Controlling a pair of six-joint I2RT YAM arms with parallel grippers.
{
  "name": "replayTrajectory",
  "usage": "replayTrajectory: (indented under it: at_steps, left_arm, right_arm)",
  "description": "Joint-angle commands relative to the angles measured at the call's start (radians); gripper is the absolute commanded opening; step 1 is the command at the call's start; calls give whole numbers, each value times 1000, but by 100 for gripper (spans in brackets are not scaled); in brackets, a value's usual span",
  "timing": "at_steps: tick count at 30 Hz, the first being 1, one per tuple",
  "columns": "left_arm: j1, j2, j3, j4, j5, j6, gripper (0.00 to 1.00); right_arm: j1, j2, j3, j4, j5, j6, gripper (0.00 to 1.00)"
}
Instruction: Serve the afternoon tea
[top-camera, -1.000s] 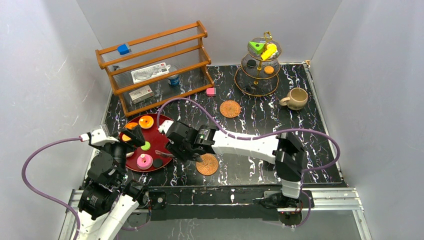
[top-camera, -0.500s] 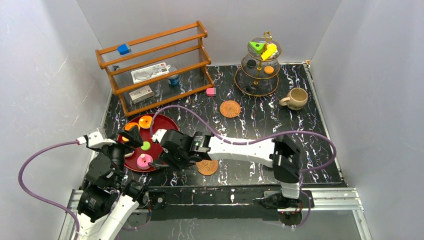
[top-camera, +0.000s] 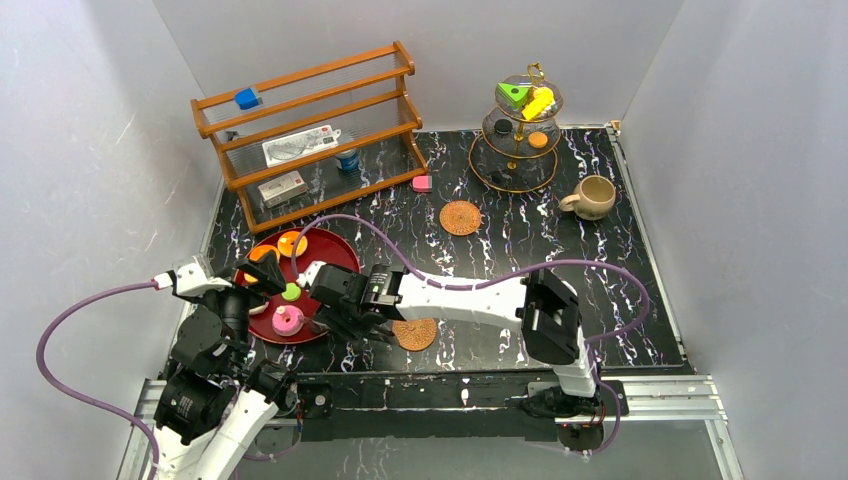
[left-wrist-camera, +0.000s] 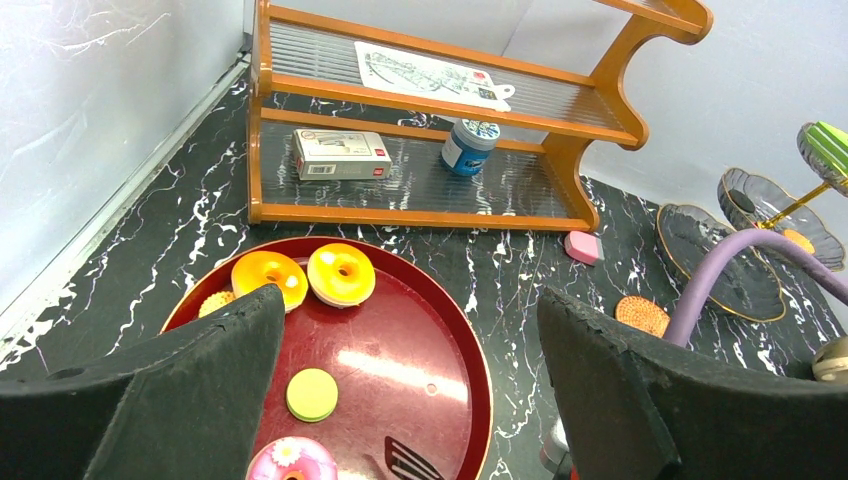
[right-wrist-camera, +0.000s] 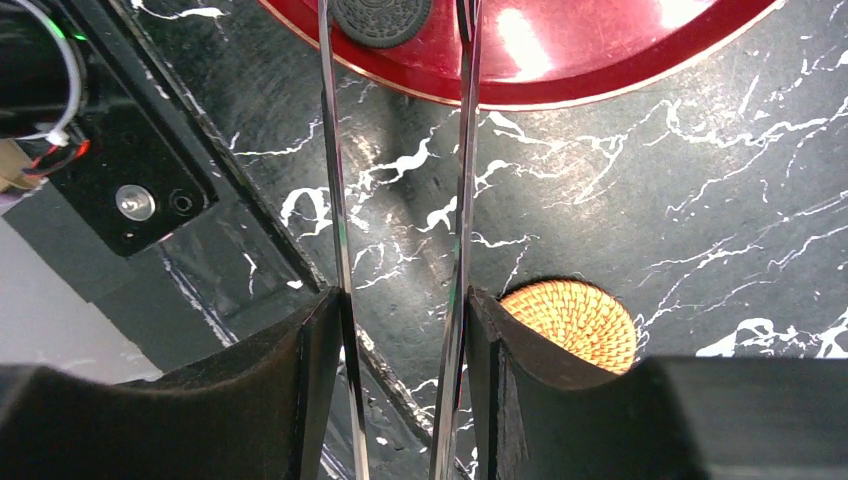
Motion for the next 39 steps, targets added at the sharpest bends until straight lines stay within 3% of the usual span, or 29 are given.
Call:
replayTrajectory:
  at_steps: [1,9,15,39]
  left_arm:
    - [-3,-5,5,14,-29,-5,94]
    - [-3,-5,6,14,-28,-5,94]
    - [-3,-10,5,14,-29,-5,94]
    - [-3,-21,6,14,-33,-5,94]
  right_arm:
    - [1,-5,51,-47,73,-10,55]
    - [-8,-27,68,-78,99,-6,55]
    - [-7,-76,36,-2,-29,13,55]
    - [-7,-1,117,-58,-59,76,57]
